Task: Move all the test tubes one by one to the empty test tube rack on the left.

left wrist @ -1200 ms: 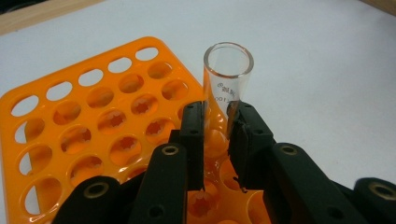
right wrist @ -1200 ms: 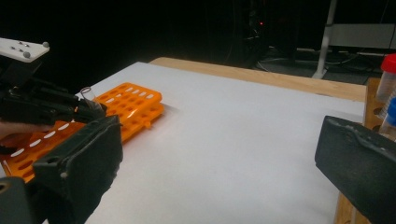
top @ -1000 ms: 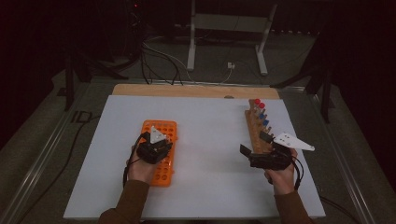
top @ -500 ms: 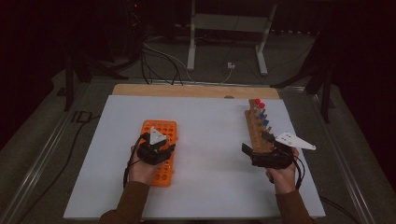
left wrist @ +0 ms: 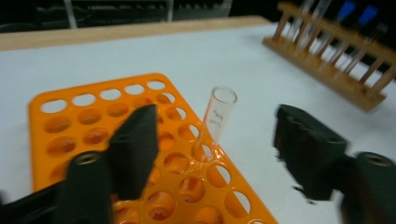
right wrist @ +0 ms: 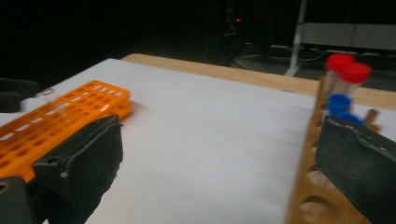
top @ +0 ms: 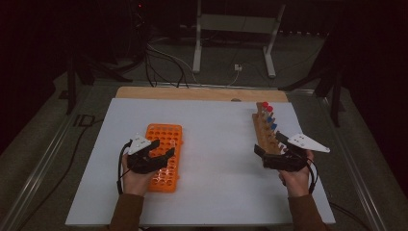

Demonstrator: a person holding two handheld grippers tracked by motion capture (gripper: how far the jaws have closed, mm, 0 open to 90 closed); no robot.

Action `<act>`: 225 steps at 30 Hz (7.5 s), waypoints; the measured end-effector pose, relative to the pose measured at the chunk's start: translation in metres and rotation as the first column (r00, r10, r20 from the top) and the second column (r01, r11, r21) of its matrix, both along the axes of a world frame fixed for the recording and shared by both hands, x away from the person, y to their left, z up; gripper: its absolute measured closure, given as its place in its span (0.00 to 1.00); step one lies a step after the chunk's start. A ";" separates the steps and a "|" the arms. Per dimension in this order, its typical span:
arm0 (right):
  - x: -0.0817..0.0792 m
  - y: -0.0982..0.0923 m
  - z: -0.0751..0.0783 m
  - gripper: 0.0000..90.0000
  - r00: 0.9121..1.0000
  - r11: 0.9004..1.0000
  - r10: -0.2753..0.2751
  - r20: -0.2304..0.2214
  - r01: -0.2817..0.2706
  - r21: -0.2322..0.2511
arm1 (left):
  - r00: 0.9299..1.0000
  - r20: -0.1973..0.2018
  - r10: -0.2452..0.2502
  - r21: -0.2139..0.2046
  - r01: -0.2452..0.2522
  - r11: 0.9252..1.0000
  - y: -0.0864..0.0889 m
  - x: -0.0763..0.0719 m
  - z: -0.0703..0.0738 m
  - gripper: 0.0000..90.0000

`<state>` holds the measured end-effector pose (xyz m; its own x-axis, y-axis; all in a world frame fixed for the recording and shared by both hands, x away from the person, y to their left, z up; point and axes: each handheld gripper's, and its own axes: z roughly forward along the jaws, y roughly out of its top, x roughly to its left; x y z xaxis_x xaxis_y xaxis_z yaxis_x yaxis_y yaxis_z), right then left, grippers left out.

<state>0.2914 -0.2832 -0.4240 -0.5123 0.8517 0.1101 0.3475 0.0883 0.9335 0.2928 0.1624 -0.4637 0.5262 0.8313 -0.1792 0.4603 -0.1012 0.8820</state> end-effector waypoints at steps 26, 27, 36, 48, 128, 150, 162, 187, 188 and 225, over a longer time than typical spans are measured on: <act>0.045 -0.032 -0.031 0.81 0.985 0.982 -0.139 -0.098 0.124 -0.143 | 0.994 0.052 0.101 -0.064 -0.098 0.993 0.027 -0.014 0.008 0.01; 0.046 -0.031 -0.032 0.83 0.985 0.980 -0.140 -0.097 0.124 -0.153 | 0.993 0.051 0.103 -0.066 -0.099 0.993 0.028 -0.014 0.008 0.01; 0.055 -0.028 -0.040 0.82 0.981 0.978 -0.159 -0.115 0.141 -0.151 | 0.993 0.039 0.108 -0.075 -0.105 0.992 0.028 -0.013 0.006 0.01; 0.052 -0.023 -0.040 0.85 0.979 0.971 -0.184 -0.093 0.166 -0.172 | 0.994 0.043 0.101 -0.071 -0.098 0.993 0.027 -0.014 0.005 0.01; 0.015 0.047 0.004 0.85 0.991 0.989 0.127 -0.048 -0.130 -0.073 | 0.980 0.160 -0.115 0.053 0.108 0.993 -0.097 -0.003 0.022 0.01; 0.010 0.062 0.004 0.85 0.979 0.977 0.195 -0.058 -0.199 -0.073 | 0.975 0.143 -0.167 0.077 0.157 0.985 -0.129 0.000 0.013 0.01; 0.007 0.071 0.002 0.85 0.973 0.971 0.223 -0.066 -0.228 -0.073 | 0.971 0.134 -0.198 0.088 0.188 0.978 -0.142 0.001 0.009 0.06; 0.002 0.087 -0.004 0.85 0.954 0.953 0.288 -0.087 -0.294 -0.070 | 0.936 0.107 -0.336 0.120 0.323 0.939 -0.165 -0.002 0.005 0.79; 0.002 0.087 -0.004 0.85 0.953 0.953 0.289 -0.087 -0.295 -0.070 | 0.935 0.110 -0.338 0.120 0.326 0.938 -0.165 -0.002 0.005 0.81; 0.011 0.052 -0.006 0.11 0.980 0.984 0.180 -0.082 -0.180 0.005 | 0.962 0.107 -0.253 0.098 0.243 0.965 -0.118 -0.006 0.012 0.85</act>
<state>0.3024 -0.2312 -0.4298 -0.6466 0.7466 0.1562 0.4008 0.1584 0.9024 0.2871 0.0445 -0.4515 0.7309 0.6813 -0.0401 0.3055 -0.2740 0.9119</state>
